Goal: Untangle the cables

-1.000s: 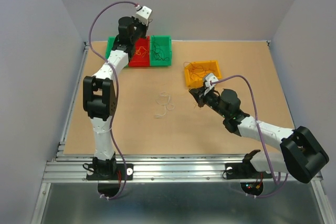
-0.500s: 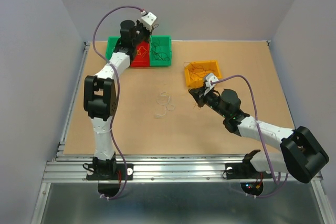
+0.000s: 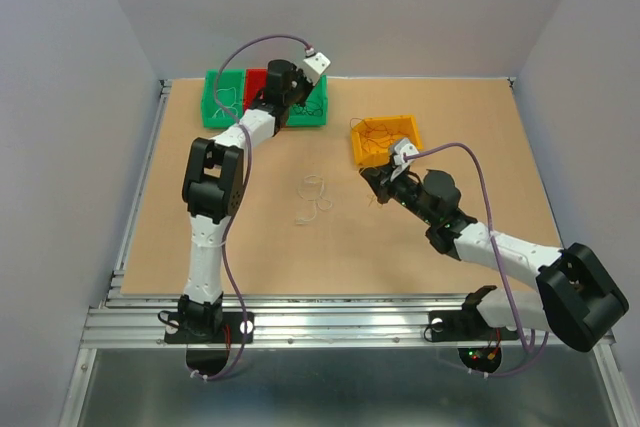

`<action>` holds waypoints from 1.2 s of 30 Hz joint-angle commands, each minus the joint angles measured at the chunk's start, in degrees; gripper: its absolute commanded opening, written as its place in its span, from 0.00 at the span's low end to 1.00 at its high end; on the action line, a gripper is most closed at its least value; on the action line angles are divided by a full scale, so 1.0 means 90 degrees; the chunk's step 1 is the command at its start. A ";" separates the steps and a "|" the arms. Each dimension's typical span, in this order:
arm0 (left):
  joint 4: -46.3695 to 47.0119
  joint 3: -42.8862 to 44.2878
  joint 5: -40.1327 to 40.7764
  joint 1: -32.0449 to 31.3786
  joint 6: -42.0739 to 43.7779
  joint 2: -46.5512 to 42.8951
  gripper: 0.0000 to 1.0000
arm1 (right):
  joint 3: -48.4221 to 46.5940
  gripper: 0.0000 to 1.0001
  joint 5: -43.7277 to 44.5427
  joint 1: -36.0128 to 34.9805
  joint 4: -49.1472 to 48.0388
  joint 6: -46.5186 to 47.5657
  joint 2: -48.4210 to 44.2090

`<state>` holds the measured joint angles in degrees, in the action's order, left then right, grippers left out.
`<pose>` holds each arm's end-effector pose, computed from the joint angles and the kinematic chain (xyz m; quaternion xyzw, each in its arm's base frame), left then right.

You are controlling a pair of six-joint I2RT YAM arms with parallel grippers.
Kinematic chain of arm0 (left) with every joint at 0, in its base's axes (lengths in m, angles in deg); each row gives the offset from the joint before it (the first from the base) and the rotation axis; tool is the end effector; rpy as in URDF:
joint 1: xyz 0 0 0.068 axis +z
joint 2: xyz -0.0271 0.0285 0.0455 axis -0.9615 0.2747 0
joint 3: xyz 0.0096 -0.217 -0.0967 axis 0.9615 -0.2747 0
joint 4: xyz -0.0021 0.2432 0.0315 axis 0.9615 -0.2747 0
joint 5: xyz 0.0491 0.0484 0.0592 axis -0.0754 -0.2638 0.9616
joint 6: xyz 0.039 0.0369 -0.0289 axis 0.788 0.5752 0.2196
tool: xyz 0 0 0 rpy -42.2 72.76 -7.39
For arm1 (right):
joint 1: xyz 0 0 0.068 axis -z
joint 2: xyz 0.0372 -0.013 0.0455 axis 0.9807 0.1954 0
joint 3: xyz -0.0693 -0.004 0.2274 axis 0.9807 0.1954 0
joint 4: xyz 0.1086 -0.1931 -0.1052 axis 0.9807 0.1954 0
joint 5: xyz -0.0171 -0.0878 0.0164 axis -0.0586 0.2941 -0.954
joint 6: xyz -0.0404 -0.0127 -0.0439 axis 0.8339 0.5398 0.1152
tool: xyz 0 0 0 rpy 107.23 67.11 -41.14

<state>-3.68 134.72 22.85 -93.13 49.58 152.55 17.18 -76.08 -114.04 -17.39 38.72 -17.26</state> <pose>0.4761 -0.1764 0.2413 0.3692 0.6411 -0.0375 0.6718 0.2190 0.1636 0.2229 -0.2680 0.6542 0.2615 0.6571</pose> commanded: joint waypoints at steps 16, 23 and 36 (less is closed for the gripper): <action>-0.2040 0.1659 0.1233 -0.0059 -0.1023 0.0738 0.24 | 0.0106 0.01 0.0562 -0.0003 -0.0494 -0.0445 -0.0226; -0.1788 0.1369 0.1312 -0.0059 -0.0973 0.0037 0.55 | -0.0069 0.01 0.0864 0.0066 -0.0504 -0.0737 0.0037; -0.1328 -0.1599 0.0027 0.0185 -0.1910 -0.2862 0.80 | -0.1017 0.01 -0.1699 0.0193 -0.0923 -0.0593 0.1209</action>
<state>-18.70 126.41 31.24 -92.84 36.66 139.13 11.83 -78.59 -112.43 -19.44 31.38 -7.51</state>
